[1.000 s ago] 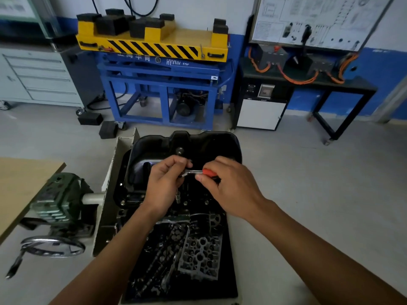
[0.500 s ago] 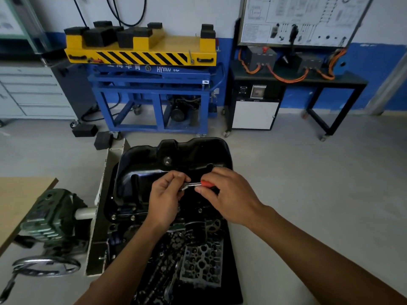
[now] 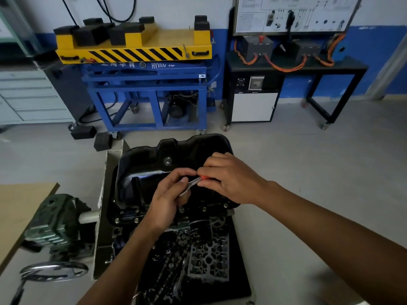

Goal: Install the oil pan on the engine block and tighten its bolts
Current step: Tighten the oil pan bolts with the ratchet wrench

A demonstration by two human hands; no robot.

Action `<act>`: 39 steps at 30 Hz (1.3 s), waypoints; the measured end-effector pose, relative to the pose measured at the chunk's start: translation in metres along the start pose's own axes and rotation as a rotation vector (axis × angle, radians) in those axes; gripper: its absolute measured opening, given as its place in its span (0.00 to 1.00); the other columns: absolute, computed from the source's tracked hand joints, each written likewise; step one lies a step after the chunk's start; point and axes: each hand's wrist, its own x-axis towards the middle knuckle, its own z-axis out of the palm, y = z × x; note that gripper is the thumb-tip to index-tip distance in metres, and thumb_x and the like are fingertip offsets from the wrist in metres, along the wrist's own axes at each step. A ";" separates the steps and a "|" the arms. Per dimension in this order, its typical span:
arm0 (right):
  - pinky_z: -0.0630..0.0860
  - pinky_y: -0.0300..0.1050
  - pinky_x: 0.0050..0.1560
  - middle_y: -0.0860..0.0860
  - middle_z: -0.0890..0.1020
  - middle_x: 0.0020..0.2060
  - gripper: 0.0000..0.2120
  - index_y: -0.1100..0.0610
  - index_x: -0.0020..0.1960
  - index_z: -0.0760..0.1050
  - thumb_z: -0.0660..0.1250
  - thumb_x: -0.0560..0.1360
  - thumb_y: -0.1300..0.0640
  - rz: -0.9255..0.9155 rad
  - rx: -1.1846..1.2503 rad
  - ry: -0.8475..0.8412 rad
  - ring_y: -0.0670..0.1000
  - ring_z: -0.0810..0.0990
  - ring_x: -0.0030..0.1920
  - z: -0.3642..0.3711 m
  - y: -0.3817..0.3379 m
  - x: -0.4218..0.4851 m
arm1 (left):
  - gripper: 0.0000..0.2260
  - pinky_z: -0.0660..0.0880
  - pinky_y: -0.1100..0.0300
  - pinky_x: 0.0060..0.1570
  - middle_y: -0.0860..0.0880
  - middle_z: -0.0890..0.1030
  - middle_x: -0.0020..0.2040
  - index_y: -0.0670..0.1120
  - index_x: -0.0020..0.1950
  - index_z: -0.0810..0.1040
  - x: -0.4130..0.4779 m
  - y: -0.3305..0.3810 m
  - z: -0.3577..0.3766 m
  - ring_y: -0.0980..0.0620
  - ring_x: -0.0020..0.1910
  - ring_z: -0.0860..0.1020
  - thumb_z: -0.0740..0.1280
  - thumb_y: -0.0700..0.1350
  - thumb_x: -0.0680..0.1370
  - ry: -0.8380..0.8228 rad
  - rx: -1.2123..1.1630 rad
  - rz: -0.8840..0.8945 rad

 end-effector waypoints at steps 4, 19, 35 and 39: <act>0.74 0.51 0.39 0.50 0.79 0.39 0.14 0.57 0.50 0.82 0.66 0.79 0.47 0.121 0.041 0.017 0.50 0.76 0.40 0.001 -0.010 -0.009 | 0.10 0.63 0.65 0.29 0.52 0.65 0.28 0.49 0.52 0.82 0.002 0.003 0.005 0.57 0.26 0.62 0.60 0.47 0.80 0.041 0.024 0.002; 0.70 0.44 0.30 0.44 0.74 0.32 0.23 0.51 0.38 0.77 0.59 0.76 0.33 0.476 -0.101 0.126 0.48 0.74 0.32 0.011 -0.066 -0.019 | 0.20 0.64 0.59 0.30 0.47 0.65 0.28 0.50 0.46 0.84 -0.004 0.013 0.015 0.54 0.26 0.62 0.54 0.36 0.83 0.268 0.080 -0.065; 0.71 0.45 0.34 0.46 0.77 0.33 0.18 0.54 0.40 0.81 0.71 0.74 0.39 0.464 0.045 0.126 0.46 0.73 0.34 -0.024 -0.018 -0.039 | 0.20 0.66 0.64 0.33 0.52 0.77 0.35 0.51 0.37 0.82 0.009 0.015 0.059 0.57 0.34 0.71 0.58 0.39 0.84 0.087 -0.050 -0.022; 0.70 0.46 0.33 0.46 0.75 0.32 0.17 0.54 0.38 0.80 0.71 0.74 0.40 0.469 0.077 0.135 0.46 0.71 0.33 -0.022 -0.015 -0.043 | 0.19 0.68 0.65 0.33 0.53 0.78 0.35 0.51 0.37 0.83 0.012 0.009 0.062 0.58 0.34 0.73 0.59 0.40 0.83 0.084 -0.048 -0.020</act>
